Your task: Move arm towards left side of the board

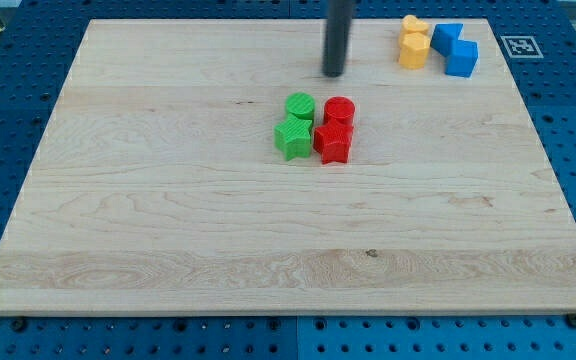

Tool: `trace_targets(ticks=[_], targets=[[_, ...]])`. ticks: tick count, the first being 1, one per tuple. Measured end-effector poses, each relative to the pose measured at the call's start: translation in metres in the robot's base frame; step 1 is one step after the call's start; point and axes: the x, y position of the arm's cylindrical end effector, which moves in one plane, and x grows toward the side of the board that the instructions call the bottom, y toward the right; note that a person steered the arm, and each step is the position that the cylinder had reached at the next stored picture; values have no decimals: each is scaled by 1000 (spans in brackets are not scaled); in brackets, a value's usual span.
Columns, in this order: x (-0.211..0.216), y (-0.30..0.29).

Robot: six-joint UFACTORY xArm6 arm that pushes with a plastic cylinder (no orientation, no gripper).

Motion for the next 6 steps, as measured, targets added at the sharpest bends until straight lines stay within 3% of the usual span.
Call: trace_targets(ticks=[6], targets=[[15, -100]])
